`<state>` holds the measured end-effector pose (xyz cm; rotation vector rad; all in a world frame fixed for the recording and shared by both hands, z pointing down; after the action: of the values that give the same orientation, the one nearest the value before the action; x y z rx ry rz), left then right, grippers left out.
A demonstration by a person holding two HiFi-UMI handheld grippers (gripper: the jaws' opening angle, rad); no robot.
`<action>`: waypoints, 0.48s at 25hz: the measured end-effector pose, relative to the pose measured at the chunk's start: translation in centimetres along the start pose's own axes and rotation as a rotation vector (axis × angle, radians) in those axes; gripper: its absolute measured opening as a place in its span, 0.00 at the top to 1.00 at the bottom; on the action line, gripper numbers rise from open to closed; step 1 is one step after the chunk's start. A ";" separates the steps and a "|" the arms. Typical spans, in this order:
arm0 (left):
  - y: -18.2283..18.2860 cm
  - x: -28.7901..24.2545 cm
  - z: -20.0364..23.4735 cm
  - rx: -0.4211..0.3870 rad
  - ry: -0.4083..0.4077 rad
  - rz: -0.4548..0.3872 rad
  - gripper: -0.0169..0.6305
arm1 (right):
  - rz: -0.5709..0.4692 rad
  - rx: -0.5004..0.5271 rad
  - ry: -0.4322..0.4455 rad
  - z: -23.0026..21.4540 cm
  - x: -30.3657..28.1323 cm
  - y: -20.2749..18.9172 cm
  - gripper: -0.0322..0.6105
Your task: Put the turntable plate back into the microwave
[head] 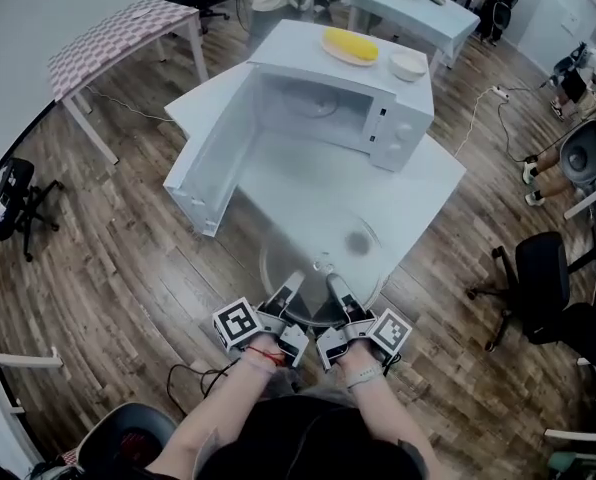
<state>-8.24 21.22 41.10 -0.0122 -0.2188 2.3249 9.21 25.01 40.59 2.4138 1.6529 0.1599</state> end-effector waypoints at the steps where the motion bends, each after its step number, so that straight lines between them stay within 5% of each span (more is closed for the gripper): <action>1: 0.4 -0.3 0.2 0.002 -0.001 0.004 0.93 | -0.004 0.001 0.000 -0.1 -0.4 0.1 0.87; 12: 3.0 -1.2 1.4 0.023 -0.020 0.005 0.93 | -0.019 0.001 -0.010 -1.0 -3.2 -0.3 0.87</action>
<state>-9.63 18.09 41.98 0.0222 -0.2017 2.3333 7.53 22.25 41.62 2.3949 1.6712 0.1439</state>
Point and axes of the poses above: the fingertips, and each gripper's own axes: x backward along the fingers, z to its left, y out of its top, the point moved 9 cm from there along x, backward along the fingers, and after that the axes turned 11 degrees about -x, right-handed, at the moved point
